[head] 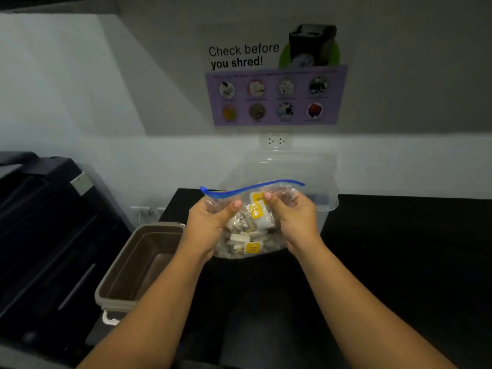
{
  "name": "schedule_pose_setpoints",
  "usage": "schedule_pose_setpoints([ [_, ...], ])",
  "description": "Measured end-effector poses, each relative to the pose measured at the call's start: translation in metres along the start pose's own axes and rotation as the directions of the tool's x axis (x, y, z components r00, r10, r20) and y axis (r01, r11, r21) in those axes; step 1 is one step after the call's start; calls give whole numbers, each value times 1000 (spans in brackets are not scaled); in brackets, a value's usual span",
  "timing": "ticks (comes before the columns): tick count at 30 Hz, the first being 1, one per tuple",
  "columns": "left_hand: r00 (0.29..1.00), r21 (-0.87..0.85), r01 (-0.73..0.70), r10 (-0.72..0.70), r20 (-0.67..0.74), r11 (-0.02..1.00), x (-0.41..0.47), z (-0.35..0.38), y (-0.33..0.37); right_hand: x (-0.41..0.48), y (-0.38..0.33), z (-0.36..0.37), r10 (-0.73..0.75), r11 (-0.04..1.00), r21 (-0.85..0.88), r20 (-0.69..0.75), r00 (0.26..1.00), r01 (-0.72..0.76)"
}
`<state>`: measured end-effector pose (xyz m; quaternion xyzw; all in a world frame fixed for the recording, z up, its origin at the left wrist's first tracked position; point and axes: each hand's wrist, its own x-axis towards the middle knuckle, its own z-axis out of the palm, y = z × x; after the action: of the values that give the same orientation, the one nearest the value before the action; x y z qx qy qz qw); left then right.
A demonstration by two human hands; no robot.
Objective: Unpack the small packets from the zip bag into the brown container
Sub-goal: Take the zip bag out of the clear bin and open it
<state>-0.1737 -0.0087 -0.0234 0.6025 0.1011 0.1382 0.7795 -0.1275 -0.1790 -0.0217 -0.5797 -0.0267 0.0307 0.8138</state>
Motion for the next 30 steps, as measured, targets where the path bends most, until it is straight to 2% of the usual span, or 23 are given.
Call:
schedule_pose_setpoints([
  [8, 972, 114, 236, -233, -31, 965, -18, -32, -66, -36, 85, -37, 255, 964, -47, -127, 959, -263],
  [11, 955, 253, 296, -292, -53, 921, -19, -44, -85, -44, 106, -46, 304, 941, -84, -208, 930, -326],
  [14, 941, 304, 337, -329, -78, 891, -20, -53, -94, -49, 117, -54, 329, 926, -104, -245, 912, -362],
  [20, 965, 327, 246, -264, 11, 912, -16, -72, -87, -48, 109, -54, 223, 950, -151, -280, 934, -272],
  [24, 975, 476, 115, -192, 116, 872, -8, -85, -73, -39, 96, -48, 69, 910, -380, -251, 966, -164],
  [26, 978, 566, 60, -163, 132, 822, -3, -93, -68, -37, 91, -40, -21, 806, -582, -206, 978, -105],
  [27, 980, 611, 44, -154, 129, 790, -2, -97, -66, -36, 89, -35, -83, 719, -692, -180, 980, -66],
  [29, 983, 661, 34, -146, 114, 750, -1, -101, -62, -36, 84, -23, -210, 449, -893, -74, 975, 29],
  [30, 984, 655, 37, -143, 109, 754, -1, -103, -61, -36, 81, -17, -228, 301, -951, -3, 974, 68],
])
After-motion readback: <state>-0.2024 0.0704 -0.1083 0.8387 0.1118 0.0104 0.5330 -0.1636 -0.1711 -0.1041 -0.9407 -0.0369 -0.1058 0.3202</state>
